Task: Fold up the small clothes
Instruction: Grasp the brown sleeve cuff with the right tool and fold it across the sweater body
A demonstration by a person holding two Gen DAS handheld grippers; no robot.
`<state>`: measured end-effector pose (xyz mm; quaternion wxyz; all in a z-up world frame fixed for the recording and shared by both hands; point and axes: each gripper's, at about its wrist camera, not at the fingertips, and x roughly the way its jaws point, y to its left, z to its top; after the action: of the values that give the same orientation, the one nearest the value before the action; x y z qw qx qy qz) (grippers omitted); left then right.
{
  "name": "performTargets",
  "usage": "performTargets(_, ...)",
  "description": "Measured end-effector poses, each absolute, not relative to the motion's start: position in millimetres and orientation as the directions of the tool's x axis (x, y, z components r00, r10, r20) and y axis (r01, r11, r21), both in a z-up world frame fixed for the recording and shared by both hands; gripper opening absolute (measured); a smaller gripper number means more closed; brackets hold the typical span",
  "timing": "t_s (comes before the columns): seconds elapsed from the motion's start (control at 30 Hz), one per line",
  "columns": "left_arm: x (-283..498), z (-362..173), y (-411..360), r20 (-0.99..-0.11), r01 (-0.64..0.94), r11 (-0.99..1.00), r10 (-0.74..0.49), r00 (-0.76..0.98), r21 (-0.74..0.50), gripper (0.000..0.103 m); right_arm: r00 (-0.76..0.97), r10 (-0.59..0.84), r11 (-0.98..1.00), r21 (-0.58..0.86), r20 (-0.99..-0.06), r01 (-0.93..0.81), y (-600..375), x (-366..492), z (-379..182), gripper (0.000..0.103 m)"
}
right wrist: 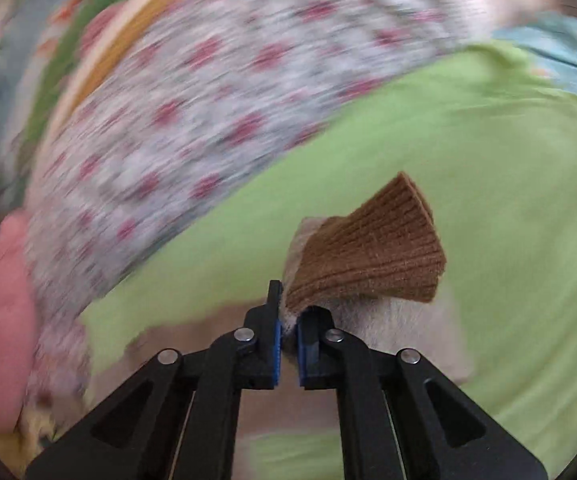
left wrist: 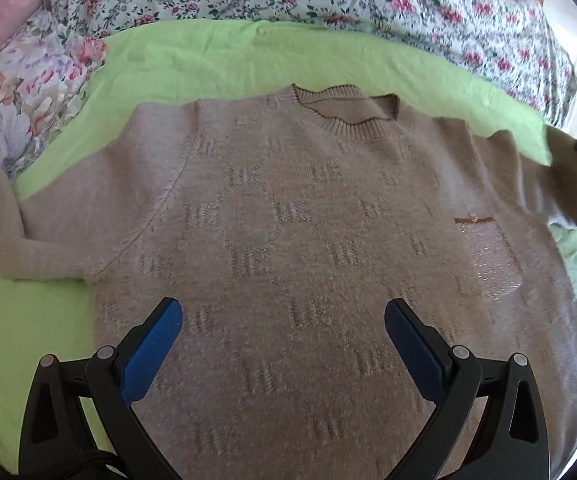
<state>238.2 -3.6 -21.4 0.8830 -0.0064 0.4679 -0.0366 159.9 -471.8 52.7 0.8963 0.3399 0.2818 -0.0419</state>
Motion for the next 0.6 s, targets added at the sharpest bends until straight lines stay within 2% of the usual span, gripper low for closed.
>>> performTargets(0.23, 219, -13, 18, -0.811, 0.075, 0.992, -0.13, 0.571, -0.106, 0.101, 0.74, 0.463, 0.71, 0.704, -0.487, 0.019, -317, 220, 33, 0.007)
performTargets(0.4, 210, -16, 37, -0.815, 0.072, 0.989, -0.15, 0.56, -0.132, 0.101, 0.633, 0.586, 0.678, 0.734, -0.505, -0.041, -238, 241, 5, 0.007)
performTargets(0.6, 210, -21, 50, -0.82, 0.057, 0.985, -0.169, 0.547, -0.165, 0.101, 0.537, 0.622, 0.704, 0.707, -0.57, -0.066, -173, 256, -22, 0.007)
